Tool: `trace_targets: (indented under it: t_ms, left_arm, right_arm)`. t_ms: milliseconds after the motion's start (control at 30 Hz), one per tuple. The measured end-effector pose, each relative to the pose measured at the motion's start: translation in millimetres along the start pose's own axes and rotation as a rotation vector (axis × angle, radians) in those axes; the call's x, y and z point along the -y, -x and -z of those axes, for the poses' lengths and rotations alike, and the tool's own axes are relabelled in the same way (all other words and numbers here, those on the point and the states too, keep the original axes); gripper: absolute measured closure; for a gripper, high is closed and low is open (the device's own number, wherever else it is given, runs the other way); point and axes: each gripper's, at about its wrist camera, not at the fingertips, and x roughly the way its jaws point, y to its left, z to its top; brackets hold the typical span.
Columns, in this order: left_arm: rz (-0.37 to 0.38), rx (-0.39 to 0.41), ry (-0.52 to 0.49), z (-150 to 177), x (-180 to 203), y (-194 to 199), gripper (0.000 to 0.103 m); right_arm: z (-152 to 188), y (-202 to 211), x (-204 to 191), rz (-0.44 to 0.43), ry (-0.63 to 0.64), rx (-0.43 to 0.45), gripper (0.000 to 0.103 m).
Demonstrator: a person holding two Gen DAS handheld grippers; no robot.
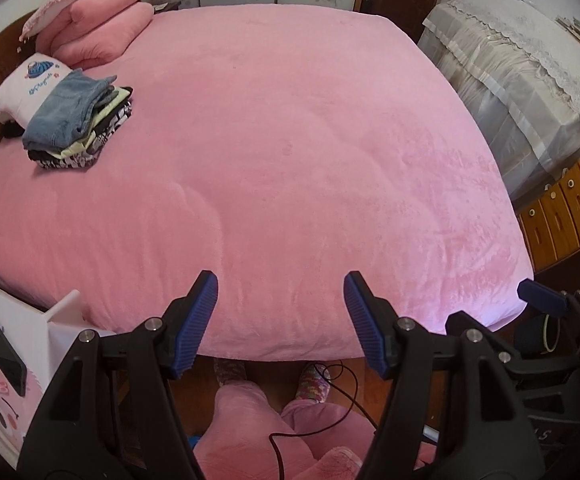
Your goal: Fold large clothes
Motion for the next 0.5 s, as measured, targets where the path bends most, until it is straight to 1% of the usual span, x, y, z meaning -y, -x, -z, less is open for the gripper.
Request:
trace_targets:
  t_ms: [33, 100, 133, 167, 333, 400, 433, 467, 500]
  left_arm:
    - [-0.004, 0.003, -0.002, -0.3, 1.3, 0.8, 0.040]
    - [-0.008, 0.001, 0.007, -1.1, 2.0, 0.7, 0.035]
    - [-0.012, -0.002, 0.016, -1.6, 0.7, -0.1, 0.025]
    - [-0.016, -0.008, 0.029, -2.4, -0.9, -1.6, 0.017]
    - [-0.008, -0.046, 0.080, -7.0, -14.3, -12.8, 0.015]
    - [-0.017, -0.056, 0.089, -8.3, -18.2, -16.9, 0.011]
    - [-0.019, -0.058, 0.094, -9.1, -19.3, -18.3, 0.006]
    - [-0.020, -0.058, 0.096, -9.8, -20.0, -19.6, 0.003]
    - [-0.018, -0.057, 0.096, -10.9, -20.4, -20.5, 0.002]
  right_arm:
    - [-1.5, 0.1, 1.4, 0.011, -0.002, 0.001, 0.000]
    - [-3.7, -0.2, 4.4, 0.023, -0.010, 0.003, 0.000]
    - [-4.8, 0.0, 5.6, 0.023, -0.010, 0.004, 0.000]
    - [-6.3, -0.5, 7.1, 0.025, -0.008, 0.005, 0.000]
    - [-9.6, -2.9, 6.8, 0.046, 0.010, 0.013, 0.000]
    - [-11.0, -6.1, 7.6, 0.053, 0.010, 0.002, 0.000]
    - [-11.4, -8.5, 8.4, 0.051, 0.008, -0.008, 0.000]
    - [-12.6, -10.5, 9.7, 0.050, 0.007, -0.016, 0.000]
    - [-13.7, -11.4, 10.0, 0.048, 0.003, -0.019, 0.000]
